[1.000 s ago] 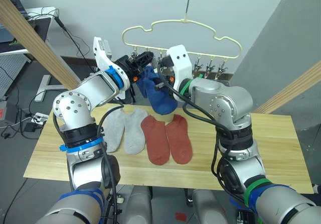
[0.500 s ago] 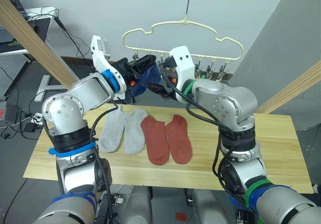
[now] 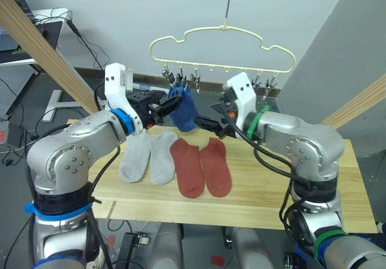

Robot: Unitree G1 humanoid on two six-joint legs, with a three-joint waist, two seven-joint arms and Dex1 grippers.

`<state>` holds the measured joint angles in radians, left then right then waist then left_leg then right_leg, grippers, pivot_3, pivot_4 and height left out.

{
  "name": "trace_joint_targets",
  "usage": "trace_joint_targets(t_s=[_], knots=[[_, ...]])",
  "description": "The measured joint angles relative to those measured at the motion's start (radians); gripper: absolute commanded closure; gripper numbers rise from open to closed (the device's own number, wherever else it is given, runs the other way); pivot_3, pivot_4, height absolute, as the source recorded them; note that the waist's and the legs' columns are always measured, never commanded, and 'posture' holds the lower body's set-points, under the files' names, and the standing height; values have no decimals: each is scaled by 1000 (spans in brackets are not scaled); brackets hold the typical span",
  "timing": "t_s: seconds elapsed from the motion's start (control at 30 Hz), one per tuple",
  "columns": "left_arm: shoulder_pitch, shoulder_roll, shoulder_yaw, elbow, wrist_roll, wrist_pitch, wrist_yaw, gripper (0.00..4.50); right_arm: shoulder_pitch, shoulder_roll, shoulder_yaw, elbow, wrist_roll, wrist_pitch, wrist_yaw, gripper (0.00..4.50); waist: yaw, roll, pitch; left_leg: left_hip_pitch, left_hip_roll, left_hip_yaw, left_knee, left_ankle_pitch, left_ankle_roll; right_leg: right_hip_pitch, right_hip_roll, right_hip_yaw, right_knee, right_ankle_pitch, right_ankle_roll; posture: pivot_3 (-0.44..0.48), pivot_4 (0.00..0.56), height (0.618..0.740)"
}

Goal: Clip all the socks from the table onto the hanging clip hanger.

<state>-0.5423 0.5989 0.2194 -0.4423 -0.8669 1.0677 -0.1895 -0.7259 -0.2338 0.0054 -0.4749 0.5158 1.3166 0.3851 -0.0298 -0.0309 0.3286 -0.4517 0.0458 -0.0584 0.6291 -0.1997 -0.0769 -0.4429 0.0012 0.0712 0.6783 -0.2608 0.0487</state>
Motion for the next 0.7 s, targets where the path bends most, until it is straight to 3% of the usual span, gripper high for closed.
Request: trace_joint_targets(t_s=[0.3,0.43,0.7], knots=[[150,44,-15,-104,123,-49,4,1296,169,-186,-148,-133,152,-109,172,593,1,-1,-1,0,0,0,1,0,0,1,0,0,0,0,0,58,240,740],[216,0,-17,-155,198,-163,8,1296,197,-266,-210,-113,208,-182,254,593,2,-2,-3,1,-1,0,1,1,-1,1,0,0,1,0,0,65,224,740],[223,-74,-95,-154,388,-406,1,1296,207,-387,-224,-62,262,-270,360,593,7,-3,-7,1,-2,0,2,2,-1,2,-1,0,1,1,-1,70,222,740]])
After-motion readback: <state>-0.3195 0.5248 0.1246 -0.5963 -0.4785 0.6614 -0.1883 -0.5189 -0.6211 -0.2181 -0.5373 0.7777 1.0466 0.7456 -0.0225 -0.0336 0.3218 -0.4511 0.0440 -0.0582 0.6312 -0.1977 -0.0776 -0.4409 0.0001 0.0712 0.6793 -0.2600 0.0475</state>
